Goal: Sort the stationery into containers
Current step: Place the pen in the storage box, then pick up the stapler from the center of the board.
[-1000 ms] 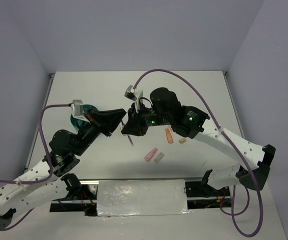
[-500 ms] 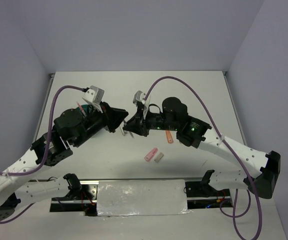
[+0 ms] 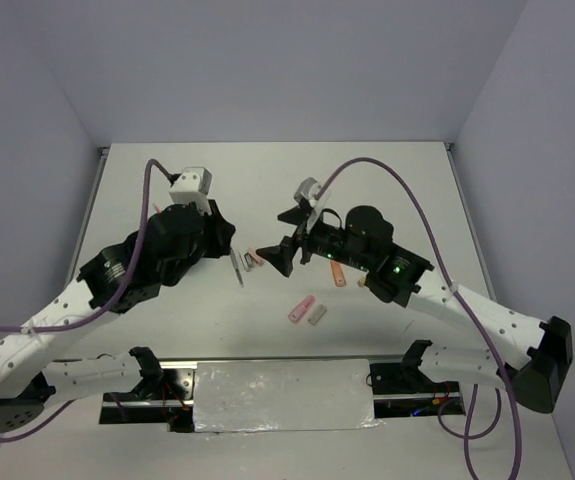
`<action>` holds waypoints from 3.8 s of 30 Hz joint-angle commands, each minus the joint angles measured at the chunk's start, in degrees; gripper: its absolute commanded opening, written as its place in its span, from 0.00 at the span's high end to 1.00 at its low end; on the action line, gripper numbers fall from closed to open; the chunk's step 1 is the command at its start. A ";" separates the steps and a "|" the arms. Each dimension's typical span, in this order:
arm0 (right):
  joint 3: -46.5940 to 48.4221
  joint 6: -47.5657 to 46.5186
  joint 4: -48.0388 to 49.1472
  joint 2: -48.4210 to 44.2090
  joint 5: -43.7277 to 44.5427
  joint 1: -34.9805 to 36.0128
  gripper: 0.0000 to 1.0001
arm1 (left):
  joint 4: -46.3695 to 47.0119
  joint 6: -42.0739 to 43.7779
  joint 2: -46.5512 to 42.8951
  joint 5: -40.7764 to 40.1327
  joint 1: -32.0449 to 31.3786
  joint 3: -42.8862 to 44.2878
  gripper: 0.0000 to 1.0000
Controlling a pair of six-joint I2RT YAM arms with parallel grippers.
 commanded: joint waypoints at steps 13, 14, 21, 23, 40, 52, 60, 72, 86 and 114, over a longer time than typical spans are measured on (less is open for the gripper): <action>-20.00 6.86 0.37 -29.35 6.20 -0.93 0.00 | 4.66 1.78 20.97 -17.78 39.64 10.06 1.00; -20.36 6.95 0.10 -29.88 6.11 -0.84 0.00 | 5.72 2.22 21.33 -17.52 40.09 9.80 1.00; -20.46 6.60 0.01 -30.59 4.88 -0.93 0.00 | 8.36 1.17 23.97 -18.66 42.56 6.20 1.00; -20.02 6.34 0.10 -30.15 3.84 -0.93 0.00 | 9.59 0.82 23.89 -17.96 42.64 4.36 1.00; -18.96 7.83 1.42 -22.61 4.96 -0.93 0.00 | 7.32 -9.28 25.30 -18.67 41.59 -1.89 0.18; 15.10 9.50 -16.59 35.57 19.11 0.82 0.00 | -4.46 1.32 6.96 -1.72 30.95 -1.44 0.01; 26.64 8.01 -18.53 51.74 24.83 2.59 0.01 | -2.45 9.69 -14.94 9.19 31.48 -13.39 0.01; 26.57 9.94 -19.76 56.86 26.59 2.59 0.45 | -2.26 7.24 -20.50 10.16 31.48 -19.12 0.01; -10.59 4.94 14.33 12.93 9.81 7.85 1.00 | 11.23 -6.45 -11.46 47.74 31.22 -19.46 0.01; 1.69 -1.31 2.56 9.49 23.87 15.24 1.00 | 19.27 -9.38 -7.14 53.41 28.93 -23.34 0.67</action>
